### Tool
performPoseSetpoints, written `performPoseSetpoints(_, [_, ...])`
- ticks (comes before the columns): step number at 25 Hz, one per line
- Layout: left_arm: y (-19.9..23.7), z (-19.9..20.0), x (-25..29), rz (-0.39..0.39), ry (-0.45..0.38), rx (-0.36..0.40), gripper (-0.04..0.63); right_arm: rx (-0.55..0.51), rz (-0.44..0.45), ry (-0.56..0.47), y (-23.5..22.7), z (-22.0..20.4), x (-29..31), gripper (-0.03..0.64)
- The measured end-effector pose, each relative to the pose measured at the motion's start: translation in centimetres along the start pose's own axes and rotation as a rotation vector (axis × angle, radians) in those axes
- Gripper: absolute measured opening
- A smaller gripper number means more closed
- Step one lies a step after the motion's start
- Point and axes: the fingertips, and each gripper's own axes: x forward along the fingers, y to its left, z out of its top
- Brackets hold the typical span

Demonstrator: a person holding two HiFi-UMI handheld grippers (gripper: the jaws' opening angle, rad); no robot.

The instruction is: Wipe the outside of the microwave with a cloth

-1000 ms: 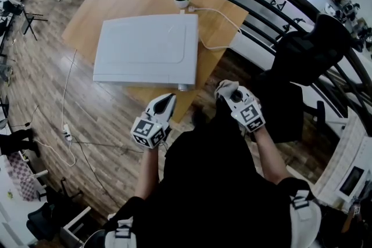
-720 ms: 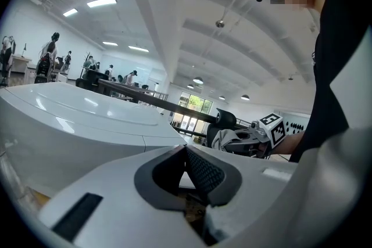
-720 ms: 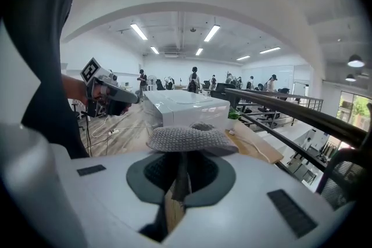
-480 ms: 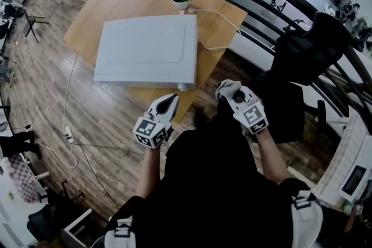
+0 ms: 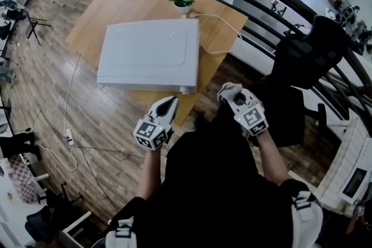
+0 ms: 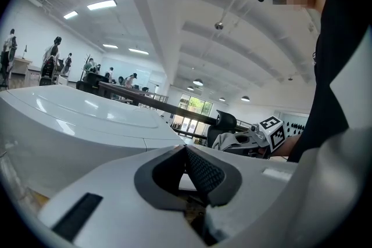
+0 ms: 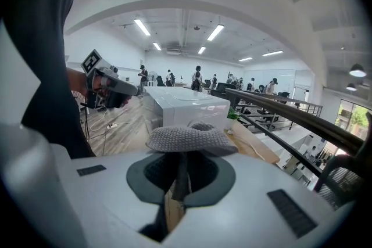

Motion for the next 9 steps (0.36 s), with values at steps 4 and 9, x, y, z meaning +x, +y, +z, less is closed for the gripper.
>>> performPoseSetpoints(4, [0.14,-0.16,-0.17,-0.001,-0.002,0.0,0.001,-0.002,-0.005,0.005,0.23,-0.33,0.04,0.014])
performPoseSetpoints(9, [0.15,-0.05,-0.37,0.002,-0.009,0.006,0.0,-0.015,-0.006,0.005,0.23,-0.32,0.07,0.015])
